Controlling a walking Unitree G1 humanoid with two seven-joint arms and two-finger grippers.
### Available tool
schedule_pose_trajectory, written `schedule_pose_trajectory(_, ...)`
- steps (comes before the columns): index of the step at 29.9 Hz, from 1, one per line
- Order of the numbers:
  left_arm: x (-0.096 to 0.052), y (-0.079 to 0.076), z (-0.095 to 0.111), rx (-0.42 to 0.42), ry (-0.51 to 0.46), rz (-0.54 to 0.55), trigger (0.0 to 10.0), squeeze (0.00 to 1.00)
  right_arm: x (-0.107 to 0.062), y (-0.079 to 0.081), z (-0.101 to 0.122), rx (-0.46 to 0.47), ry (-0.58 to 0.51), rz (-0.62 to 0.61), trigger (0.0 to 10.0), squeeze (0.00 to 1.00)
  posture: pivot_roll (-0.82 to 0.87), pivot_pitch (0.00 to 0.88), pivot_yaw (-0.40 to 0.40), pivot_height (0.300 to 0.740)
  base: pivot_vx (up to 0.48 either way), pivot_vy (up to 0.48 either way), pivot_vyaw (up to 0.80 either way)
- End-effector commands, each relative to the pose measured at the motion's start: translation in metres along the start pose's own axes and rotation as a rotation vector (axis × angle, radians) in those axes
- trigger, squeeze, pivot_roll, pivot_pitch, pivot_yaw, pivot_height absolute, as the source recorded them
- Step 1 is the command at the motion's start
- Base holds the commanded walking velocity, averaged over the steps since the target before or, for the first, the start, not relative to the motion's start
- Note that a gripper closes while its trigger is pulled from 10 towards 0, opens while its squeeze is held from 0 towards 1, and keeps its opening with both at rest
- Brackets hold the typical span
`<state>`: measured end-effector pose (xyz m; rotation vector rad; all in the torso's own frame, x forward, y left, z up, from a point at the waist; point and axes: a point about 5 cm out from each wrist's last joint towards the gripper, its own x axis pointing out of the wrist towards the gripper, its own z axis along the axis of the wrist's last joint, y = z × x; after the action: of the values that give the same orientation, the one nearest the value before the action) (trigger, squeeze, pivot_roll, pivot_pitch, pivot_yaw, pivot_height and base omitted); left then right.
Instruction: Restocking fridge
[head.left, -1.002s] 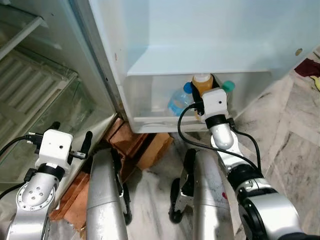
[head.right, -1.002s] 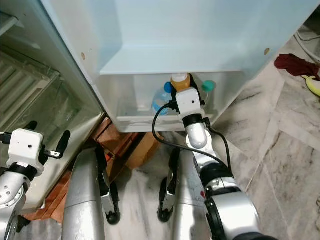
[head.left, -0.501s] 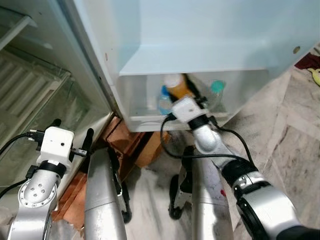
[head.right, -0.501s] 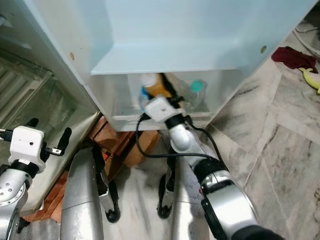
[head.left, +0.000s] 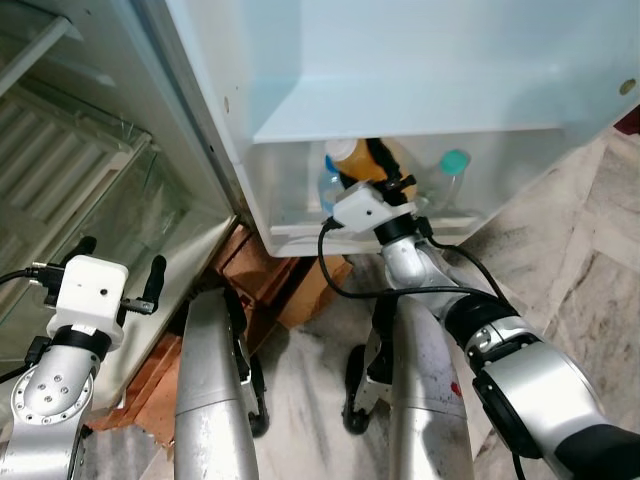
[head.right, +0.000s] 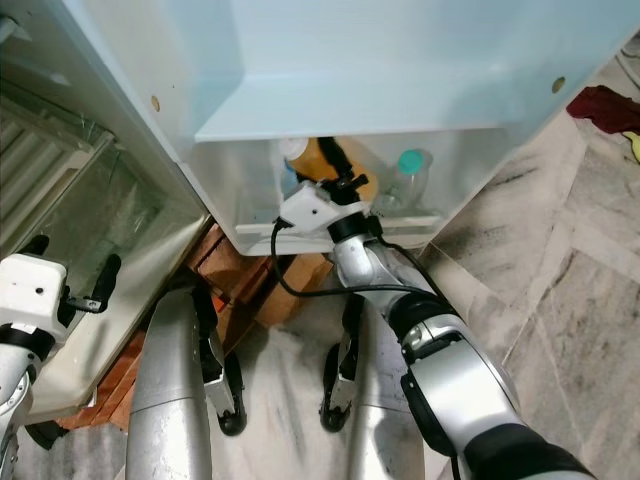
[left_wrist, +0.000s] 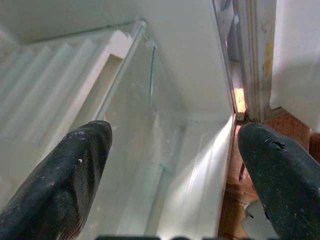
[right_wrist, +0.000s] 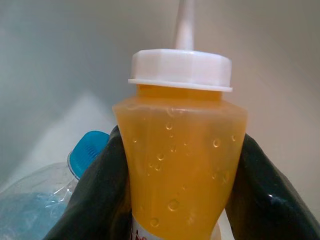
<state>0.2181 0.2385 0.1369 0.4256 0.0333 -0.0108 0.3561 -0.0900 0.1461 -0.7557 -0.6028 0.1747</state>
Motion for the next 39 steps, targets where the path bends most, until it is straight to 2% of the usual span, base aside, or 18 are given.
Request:
schedule_pose_trajectory(1, -0.004, -0.002, -0.003, 0.021, 0.018, -0.016, 10.0, 0.0, -0.048, 0.018, -0.043, -0.02, 0.292, 0.142, 10.0, 0.0, 0.31, 0.39, 0.007, 0.515, 0.0, 0.0, 0.0)
schedule_pose_trajectory(5, -0.002, -0.003, -0.002, 0.024, 0.012, -0.02, 10.0, 0.0, -0.052, 0.013, -0.051, 0.003, 0.346, 0.126, 10.0, 0.0, 0.31, 0.383, 0.007, 0.515, 0.0, 0.0, 0.0)
schedule_pose_trajectory(8, 0.001, -0.004, -0.001, 0.023, 0.005, -0.019, 10.0, 0.0, -0.054, 0.009, -0.056, 0.073, 0.402, 0.127, 10.0, 0.0, 0.3, 0.373, 0.005, 0.515, 0.0, 0.0, 0.0)
schedule_pose_trajectory(11, 0.003, -0.005, -0.001, 0.024, 0.001, -0.022, 10.0, 0.0, -0.056, 0.008, -0.059, 0.104, 0.425, 0.122, 10.0, 0.0, 0.3, 0.369, 0.006, 0.515, 0.0, 0.0, 0.0)
schedule_pose_trajectory(21, 0.006, -0.01, -0.001, 0.026, -0.009, -0.037, 10.0, 0.0, -0.065, 0.002, -0.066, 0.212, 0.473, 0.104, 10.0, 0.0, 0.28, 0.362, 0.006, 0.515, 0.0, 0.0, 0.0)
schedule_pose_trajectory(24, 0.007, -0.011, -0.002, 0.025, -0.01, -0.039, 10.0, 0.0, -0.073, -0.002, -0.072, 0.252, 0.503, 0.071, 10.0, 0.0, 0.26, 0.357, 0.003, 0.515, 0.0, 0.0, 0.0)
schedule_pose_trajectory(28, 0.009, -0.013, -0.002, 0.024, -0.014, -0.039, 10.0, 0.0, -0.078, -0.011, -0.073, 0.281, 0.489, 0.002, 10.0, 0.0, 0.26, 0.354, 0.001, 0.515, 0.0, 0.0, 0.0)
schedule_pose_trajectory(34, 0.012, -0.013, -0.004, 0.026, -0.019, -0.031, 10.0, 0.0, -0.063, -0.033, -0.072, 0.33, 0.465, -0.21, 10.0, 0.0, 0.24, 0.345, -0.001, 0.515, 0.0, 0.0, 0.0)
schedule_pose_trajectory(38, 0.014, -0.013, -0.004, 0.026, -0.021, -0.027, 10.0, 0.0, -0.054, -0.033, -0.07, 0.397, 0.483, -0.251, 10.0, 0.0, 0.24, 0.34, -0.004, 0.515, 0.0, 0.0, 0.0)
schedule_pose_trajectory(39, 0.014, -0.013, -0.004, 0.026, -0.022, -0.027, 10.0, 0.0, -0.052, -0.031, -0.07, 0.446, 0.509, -0.274, 10.0, 0.0, 0.24, 0.337, -0.006, 0.515, 0.0, 0.0, 0.0)
